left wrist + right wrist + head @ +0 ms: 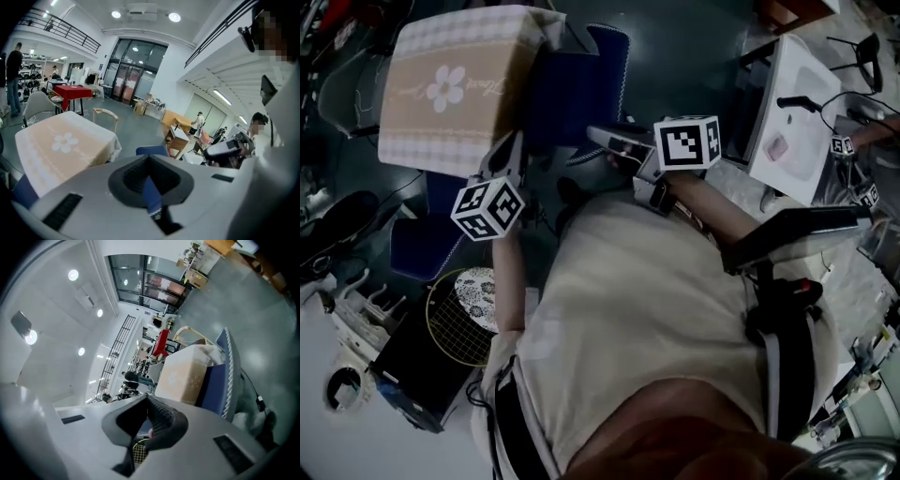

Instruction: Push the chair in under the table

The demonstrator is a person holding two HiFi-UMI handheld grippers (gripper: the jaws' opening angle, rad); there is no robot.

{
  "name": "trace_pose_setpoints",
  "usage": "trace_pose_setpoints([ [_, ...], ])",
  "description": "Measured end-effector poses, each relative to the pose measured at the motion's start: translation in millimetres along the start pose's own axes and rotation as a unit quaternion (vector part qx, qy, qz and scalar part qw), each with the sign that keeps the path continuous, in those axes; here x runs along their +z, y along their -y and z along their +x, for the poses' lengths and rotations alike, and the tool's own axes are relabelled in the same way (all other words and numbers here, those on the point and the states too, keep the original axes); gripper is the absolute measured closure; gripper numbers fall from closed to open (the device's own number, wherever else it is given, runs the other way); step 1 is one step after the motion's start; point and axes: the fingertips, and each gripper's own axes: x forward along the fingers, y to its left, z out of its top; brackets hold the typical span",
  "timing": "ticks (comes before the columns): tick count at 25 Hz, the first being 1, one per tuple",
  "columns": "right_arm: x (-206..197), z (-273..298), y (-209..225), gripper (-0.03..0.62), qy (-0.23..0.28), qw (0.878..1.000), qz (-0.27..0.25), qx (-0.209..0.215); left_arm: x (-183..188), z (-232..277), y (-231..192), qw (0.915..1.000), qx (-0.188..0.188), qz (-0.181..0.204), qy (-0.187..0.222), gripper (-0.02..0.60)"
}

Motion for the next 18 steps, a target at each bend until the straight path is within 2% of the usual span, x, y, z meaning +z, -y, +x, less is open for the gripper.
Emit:
trace_pose_setpoints([
  [3, 16, -25, 16, 0.583, -0.002, 1.000, -0.008, -0.013, 5, 14, 26, 0.9997, 0.001, 0.024, 0.003, 0.574],
  [7, 18, -26, 20, 0.583, -0.012, 1.000, -0.007, -0.027, 8, 14, 31, 0.9979, 0.011, 0.064, -0.001, 0.574],
  [13, 56, -24, 32, 0.583, -0.010, 0.998, -0.027, -0.056, 29, 64, 38, 0.9955, -0.020, 0.093, 0.002, 0.574],
  [18, 69, -21, 30, 0.583, 0.000, 0.995, -0.036, -0.093, 43, 86, 31, 0.9953, -0.053, 0.078, 0.021, 0.574],
])
